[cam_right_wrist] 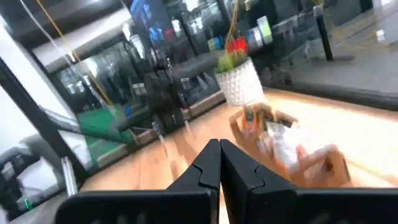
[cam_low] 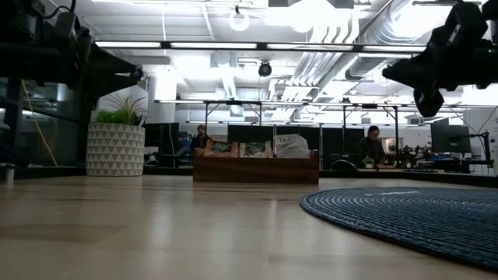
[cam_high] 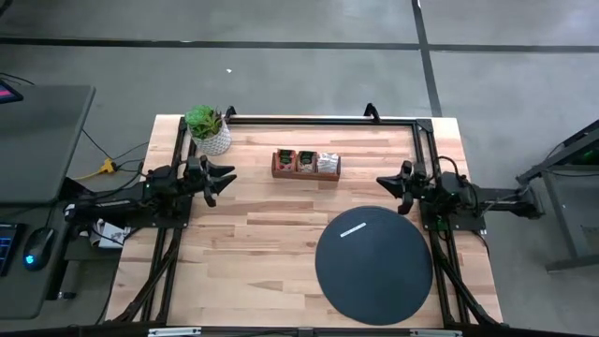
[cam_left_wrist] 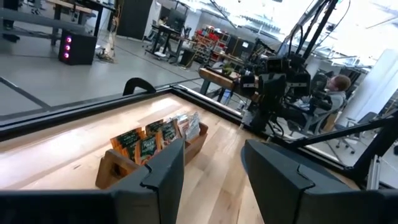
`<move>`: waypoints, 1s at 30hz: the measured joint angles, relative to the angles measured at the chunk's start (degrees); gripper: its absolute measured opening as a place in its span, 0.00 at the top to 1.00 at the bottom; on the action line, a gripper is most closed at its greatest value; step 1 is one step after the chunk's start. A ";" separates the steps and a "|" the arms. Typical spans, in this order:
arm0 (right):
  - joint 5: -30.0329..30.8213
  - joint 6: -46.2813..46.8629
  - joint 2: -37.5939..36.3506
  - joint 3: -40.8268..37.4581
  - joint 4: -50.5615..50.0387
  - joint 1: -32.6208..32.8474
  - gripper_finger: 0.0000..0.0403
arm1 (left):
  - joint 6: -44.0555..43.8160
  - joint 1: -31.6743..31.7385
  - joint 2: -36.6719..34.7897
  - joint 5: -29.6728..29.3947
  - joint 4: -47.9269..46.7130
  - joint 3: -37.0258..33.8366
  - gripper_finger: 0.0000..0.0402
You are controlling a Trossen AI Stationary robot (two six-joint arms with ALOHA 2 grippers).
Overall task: Pick & Place Tea
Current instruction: Return to Home Position
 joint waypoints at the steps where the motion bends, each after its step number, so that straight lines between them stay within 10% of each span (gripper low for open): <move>1: -0.43 0.03 0.03 0.52 -2.22 -0.01 1.00 | 0.20 0.00 0.00 0.01 0.00 -0.01 0.59; 12: -3.47 -9.65 0.56 7.82 -20.82 0.03 1.00 | 11.24 0.00 0.22 1.52 -0.43 -0.02 0.59; 30: -2.70 -10.65 1.79 2.99 -10.45 0.01 1.00 | 12.25 0.00 0.20 1.75 -0.44 -0.02 0.59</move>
